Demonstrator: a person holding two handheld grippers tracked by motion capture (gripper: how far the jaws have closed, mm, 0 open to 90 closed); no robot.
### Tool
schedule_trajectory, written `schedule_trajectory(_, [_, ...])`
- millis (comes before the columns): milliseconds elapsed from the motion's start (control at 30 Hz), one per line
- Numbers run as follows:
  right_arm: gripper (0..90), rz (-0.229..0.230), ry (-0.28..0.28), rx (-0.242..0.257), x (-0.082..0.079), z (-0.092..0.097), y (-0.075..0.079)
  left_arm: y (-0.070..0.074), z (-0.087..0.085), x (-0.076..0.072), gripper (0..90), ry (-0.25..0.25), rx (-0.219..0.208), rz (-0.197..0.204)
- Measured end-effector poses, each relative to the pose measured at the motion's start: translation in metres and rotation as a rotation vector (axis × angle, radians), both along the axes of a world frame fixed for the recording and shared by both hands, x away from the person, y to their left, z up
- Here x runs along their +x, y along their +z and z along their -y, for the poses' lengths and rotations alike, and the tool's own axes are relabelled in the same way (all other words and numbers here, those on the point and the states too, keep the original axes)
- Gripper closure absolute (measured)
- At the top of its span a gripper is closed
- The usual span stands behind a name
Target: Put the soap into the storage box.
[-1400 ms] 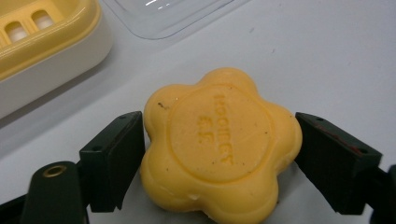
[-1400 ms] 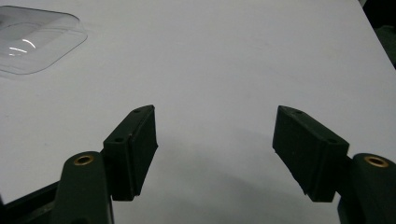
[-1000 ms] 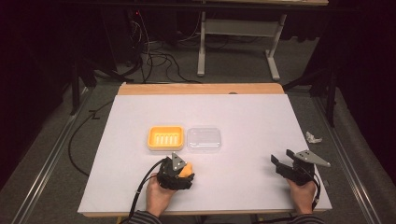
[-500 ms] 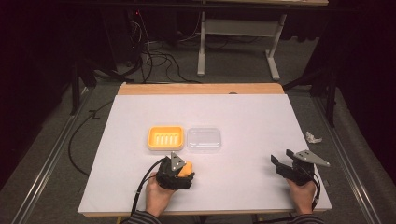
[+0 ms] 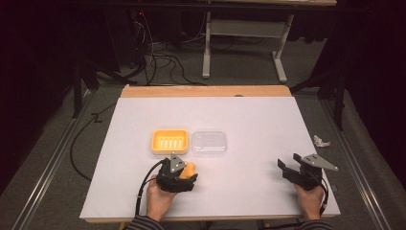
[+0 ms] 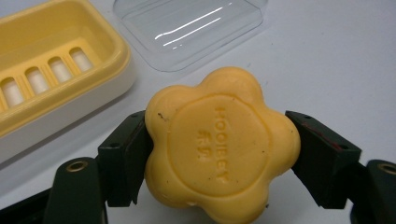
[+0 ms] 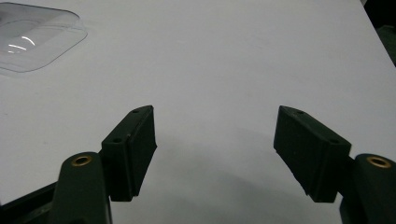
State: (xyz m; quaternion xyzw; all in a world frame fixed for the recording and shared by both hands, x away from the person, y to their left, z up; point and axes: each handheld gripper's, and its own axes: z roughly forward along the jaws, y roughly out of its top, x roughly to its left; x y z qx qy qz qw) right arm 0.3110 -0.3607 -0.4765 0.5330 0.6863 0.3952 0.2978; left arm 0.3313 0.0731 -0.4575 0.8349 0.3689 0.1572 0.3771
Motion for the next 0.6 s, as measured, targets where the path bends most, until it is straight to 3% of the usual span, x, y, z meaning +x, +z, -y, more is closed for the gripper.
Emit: schedule_trajectory(600, [30.0, -0.006, 0.003, 0.001, 0.001, 0.000, 0.000, 0.019, -0.010, 0.008, 27.1, 0.015, -0.032, -0.004])
